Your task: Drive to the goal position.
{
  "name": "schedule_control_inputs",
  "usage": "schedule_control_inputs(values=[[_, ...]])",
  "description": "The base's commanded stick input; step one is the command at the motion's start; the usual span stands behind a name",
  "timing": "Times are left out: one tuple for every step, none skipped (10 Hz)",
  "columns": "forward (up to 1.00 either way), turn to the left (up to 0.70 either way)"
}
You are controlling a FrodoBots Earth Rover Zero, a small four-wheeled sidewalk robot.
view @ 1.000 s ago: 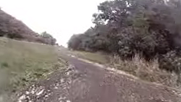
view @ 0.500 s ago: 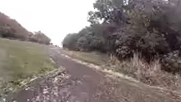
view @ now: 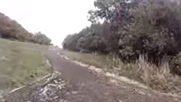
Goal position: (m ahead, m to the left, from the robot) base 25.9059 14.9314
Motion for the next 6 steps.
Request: schedule_control_inputs(values=[[1.00,0.00],[1.00,0.00],[1.00,0.00],[1.00,0.00],[1.00,0.00],[1.00,0.00]])
